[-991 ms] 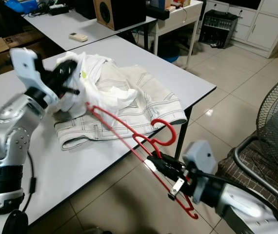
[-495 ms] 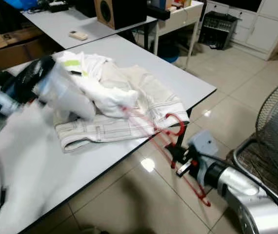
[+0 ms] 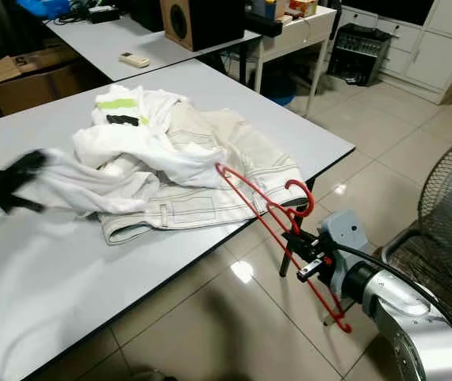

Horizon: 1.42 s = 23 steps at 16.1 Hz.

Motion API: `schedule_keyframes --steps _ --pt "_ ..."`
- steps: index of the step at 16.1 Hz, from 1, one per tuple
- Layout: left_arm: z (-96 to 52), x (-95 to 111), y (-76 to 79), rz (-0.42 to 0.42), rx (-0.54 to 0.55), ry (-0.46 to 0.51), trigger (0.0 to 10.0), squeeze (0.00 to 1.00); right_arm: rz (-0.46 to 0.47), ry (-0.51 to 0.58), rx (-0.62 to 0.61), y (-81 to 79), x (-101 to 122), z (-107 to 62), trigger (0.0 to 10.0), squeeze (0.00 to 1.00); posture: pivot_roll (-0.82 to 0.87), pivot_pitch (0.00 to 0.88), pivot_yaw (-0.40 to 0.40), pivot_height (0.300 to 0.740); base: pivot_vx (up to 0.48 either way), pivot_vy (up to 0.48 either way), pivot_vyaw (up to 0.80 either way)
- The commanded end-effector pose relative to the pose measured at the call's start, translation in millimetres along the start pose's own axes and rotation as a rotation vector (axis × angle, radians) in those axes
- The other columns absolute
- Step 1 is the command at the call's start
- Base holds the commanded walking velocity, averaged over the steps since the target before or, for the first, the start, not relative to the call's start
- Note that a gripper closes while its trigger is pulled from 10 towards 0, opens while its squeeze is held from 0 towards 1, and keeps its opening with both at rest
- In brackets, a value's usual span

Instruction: Hang hanger

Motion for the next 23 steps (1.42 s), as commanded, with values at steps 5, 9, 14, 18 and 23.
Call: schedule_keyframes --steps 5,9,14,18,23 --pt "-7.5 -21.7 -32.7 0.188 0.145 -0.195 2.5 0.00 -0.001 0.111 0.123 -23.1 19.9 -1.0 10.0 0.00 -0.06 0.000 0.067 0.740 0.000 0.000 0.00" --pt "0.3 -5.9 36.8 0.202 -0.376 -0.101 10.0 1.00 0.021 0.228 0.116 -22.3 40.5 -7.5 10.0 0.00 -0.08 0.000 0.080 0.740 0.000 0.000 0.00" --pt "50.7 50.9 61.5 -0.038 -0.444 0.095 10.0 1.00 0.063 0.252 -0.160 16.6 38.2 -18.6 10.0 0.00 -0.11 0.000 0.097 0.740 0.000 0.000 0.00" --pt "100.0 24.5 89.8 0.011 -0.345 -0.105 10.0 0.00 0.072 0.202 -0.175 9.8 23.7 -18.8 10.0 0.00 -0.15 0.000 0.120 0.740 0.000 0.000 0.00" --pt "128.3 17.8 103.8 0.145 -0.226 -0.192 10.0 0.00 0.089 0.179 -0.158 -5.2 13.9 -12.9 10.0 0.00 -0.17 0.000 0.134 0.740 0.000 0.000 0.00"
Point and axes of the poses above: a point about 5 cm out from each wrist's last joint towards the gripper, its own z axis pointing out of the wrist towards the gripper, its own x axis along the axis of the wrist's last joint, y = z × x, the point moved 3 cm from there along z, pointing out of the wrist towards the gripper, and after that the axes turned 15 degrees about z, right-handed, at the moved point
